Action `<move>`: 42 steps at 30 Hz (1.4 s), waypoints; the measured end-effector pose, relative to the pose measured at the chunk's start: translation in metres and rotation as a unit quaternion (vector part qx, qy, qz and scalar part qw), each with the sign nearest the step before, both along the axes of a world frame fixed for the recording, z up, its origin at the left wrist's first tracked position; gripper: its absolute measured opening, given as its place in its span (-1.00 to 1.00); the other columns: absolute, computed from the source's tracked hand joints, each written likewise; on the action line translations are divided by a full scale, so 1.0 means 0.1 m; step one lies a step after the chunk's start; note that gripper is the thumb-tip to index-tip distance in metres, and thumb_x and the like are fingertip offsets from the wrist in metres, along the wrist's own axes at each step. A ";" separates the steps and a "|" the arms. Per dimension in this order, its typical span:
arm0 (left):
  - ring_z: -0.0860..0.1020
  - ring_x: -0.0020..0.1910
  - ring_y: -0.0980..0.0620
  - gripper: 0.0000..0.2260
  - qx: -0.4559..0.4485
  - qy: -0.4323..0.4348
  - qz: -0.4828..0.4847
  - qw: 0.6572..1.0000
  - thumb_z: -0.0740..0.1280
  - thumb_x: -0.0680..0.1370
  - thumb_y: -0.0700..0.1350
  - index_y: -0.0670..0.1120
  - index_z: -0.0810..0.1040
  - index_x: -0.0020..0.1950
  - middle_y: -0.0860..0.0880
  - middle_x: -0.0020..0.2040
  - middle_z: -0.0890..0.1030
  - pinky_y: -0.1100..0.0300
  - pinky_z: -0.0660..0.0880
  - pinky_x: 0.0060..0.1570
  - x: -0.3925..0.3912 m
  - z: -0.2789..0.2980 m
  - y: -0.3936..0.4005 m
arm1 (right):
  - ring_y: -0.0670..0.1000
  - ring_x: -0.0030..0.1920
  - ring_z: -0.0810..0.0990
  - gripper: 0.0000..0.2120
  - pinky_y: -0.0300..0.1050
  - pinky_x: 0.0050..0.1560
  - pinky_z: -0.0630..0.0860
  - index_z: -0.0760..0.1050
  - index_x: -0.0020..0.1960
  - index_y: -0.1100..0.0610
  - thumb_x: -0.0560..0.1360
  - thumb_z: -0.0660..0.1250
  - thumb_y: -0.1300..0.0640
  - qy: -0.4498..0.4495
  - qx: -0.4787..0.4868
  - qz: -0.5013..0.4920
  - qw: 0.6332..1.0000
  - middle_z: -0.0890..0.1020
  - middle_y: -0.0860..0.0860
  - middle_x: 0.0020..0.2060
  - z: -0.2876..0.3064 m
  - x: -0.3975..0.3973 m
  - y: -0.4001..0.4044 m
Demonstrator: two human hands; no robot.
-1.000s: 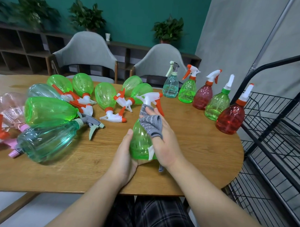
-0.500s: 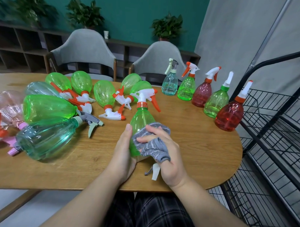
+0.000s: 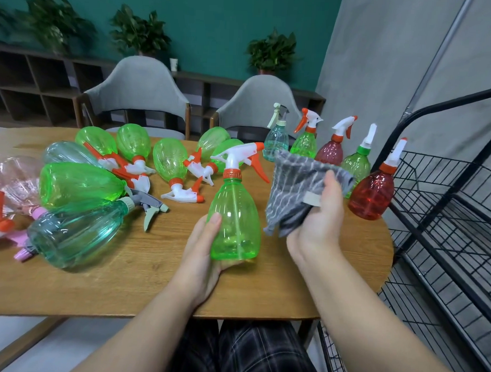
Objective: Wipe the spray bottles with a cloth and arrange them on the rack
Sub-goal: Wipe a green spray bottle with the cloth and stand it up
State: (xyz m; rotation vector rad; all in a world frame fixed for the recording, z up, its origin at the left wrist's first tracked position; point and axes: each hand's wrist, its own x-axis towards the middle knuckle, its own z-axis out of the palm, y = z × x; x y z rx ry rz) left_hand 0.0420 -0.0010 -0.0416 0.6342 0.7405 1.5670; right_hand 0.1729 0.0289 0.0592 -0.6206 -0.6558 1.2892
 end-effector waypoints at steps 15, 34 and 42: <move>0.58 0.24 -0.09 -0.46 0.001 -0.005 -0.049 0.999 0.10 0.49 0.21 -0.01 0.49 0.36 -0.09 0.25 0.62 -0.18 0.50 0.20 0.04 0.08 -0.02 | -0.24 0.46 0.17 -0.56 -0.19 0.47 0.12 0.40 0.36 -0.05 0.49 0.15 0.14 -0.545 0.265 0.077 0.792 0.38 -0.30 0.31 -0.48 -0.15 0.02; 0.68 -0.08 -0.05 -0.45 -0.010 0.014 0.029 0.999 0.42 0.34 0.13 -0.01 0.40 0.26 -0.09 0.05 0.66 -0.09 0.62 -0.18 0.02 -0.01 0.05 | 0.02 -0.33 0.56 -0.70 -0.13 -0.08 0.48 0.56 -0.30 0.27 0.32 0.26 0.03 -0.326 0.234 0.111 0.909 0.59 0.08 -0.39 -0.63 0.03 -0.22; 0.65 0.06 -0.16 -0.36 -0.020 0.014 -0.020 1.000 0.42 0.34 0.16 -0.08 0.46 0.35 -0.19 0.21 0.62 -0.07 0.59 -0.21 0.00 -0.03 0.03 | 0.17 -0.14 0.58 -0.76 0.14 0.03 0.53 0.48 -0.02 0.23 0.57 0.19 0.05 0.047 -0.213 0.071 0.973 0.59 0.20 -0.11 -0.24 0.05 0.08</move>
